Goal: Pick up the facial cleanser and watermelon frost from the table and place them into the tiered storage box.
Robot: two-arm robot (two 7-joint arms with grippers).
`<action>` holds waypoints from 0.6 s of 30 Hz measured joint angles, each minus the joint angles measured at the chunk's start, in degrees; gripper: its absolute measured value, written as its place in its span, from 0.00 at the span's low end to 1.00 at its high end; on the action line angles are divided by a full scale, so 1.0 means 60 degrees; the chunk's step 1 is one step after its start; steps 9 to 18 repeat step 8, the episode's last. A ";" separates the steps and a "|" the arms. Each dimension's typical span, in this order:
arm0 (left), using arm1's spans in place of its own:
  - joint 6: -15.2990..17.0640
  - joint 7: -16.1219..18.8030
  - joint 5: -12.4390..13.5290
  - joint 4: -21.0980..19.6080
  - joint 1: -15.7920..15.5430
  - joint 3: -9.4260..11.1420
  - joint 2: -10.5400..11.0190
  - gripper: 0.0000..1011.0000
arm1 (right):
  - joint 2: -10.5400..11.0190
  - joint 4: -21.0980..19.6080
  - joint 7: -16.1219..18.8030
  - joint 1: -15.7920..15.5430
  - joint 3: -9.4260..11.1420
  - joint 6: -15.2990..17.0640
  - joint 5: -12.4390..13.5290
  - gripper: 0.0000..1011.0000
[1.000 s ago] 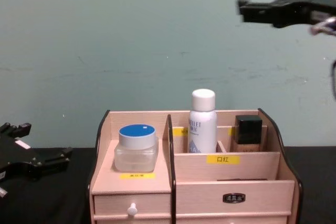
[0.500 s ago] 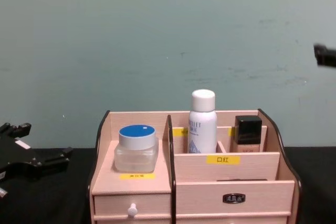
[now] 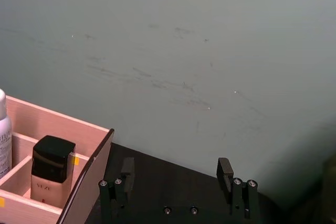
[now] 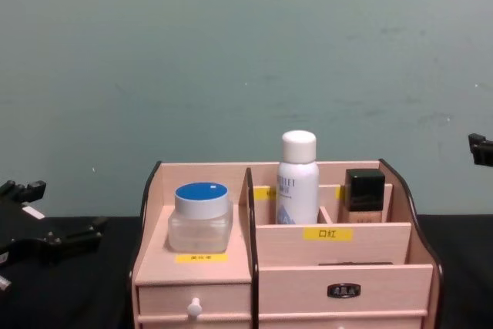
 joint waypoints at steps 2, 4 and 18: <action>0.0000 0.0001 0.0000 0.0000 0.0000 0.0000 0.0000 1.00 | 0.0005 -0.0013 -0.0004 0.0012 -0.0006 -0.0001 0.0002 0.99; 0.0000 0.0000 0.0000 0.0000 -0.0001 0.0000 0.0000 1.00 | 0.0008 -0.0018 -0.0007 0.0017 -0.0009 -0.0002 0.0003 0.99; 0.0000 0.0000 0.0000 0.0000 -0.0001 0.0000 0.0000 1.00 | 0.0011 -0.0037 -0.0014 0.0030 -0.0021 -0.0004 0.0006 0.99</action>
